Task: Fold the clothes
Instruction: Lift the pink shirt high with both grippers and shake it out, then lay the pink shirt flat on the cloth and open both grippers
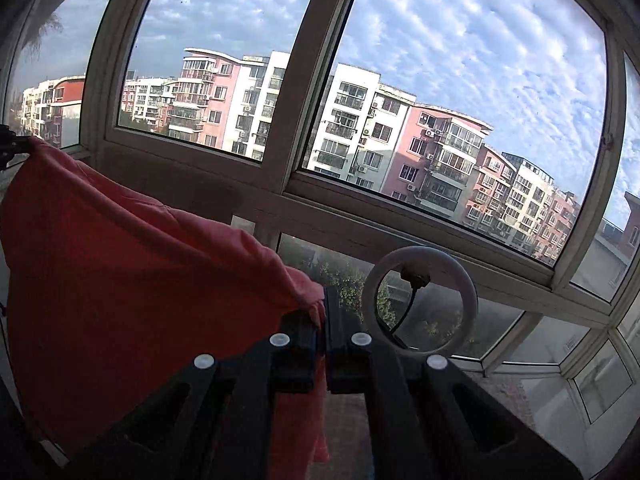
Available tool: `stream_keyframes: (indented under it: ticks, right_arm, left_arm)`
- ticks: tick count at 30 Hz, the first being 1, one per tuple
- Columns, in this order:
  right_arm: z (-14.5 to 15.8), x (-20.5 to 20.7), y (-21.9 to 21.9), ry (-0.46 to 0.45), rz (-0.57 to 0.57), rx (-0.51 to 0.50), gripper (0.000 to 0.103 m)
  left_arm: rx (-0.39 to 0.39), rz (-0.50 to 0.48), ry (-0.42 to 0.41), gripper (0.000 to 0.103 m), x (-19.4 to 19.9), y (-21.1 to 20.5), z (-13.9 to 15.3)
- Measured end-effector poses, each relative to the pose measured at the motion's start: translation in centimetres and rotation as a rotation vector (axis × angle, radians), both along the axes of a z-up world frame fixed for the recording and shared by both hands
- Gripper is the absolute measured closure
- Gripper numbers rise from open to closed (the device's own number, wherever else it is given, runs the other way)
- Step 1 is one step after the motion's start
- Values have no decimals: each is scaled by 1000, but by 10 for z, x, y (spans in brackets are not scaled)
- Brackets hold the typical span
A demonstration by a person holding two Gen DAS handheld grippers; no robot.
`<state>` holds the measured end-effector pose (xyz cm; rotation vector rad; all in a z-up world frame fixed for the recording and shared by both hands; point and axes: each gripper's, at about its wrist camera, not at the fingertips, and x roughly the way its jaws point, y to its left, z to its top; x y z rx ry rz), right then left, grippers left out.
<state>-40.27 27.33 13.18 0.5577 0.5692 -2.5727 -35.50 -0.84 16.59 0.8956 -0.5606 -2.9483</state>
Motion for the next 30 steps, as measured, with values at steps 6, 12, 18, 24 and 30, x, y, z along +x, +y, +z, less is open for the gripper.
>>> stream_keyframes:
  ticks: [6,12,18,24,30]
  right_arm:
    - [-133,-113,-53,-172,-49,133,101]
    - [-242,-179,-70,-254,-105,261,101]
    - [-321,-208,-81,-479,-73,312,91]
    - [-291,-142,-30,-518,-12,210,74]
    - [-258,-28,74,-554,28,59,64]
  left_arm:
    - [16,50,-227,102,-104,5,-132]
    - [-6,89,-361,102,-157,25,-239]
    - [-15,122,-507,95,-176,27,-296]
    - [-10,59,-484,83,-93,-3,-267]
    - [14,14,-514,77,49,-39,-254]
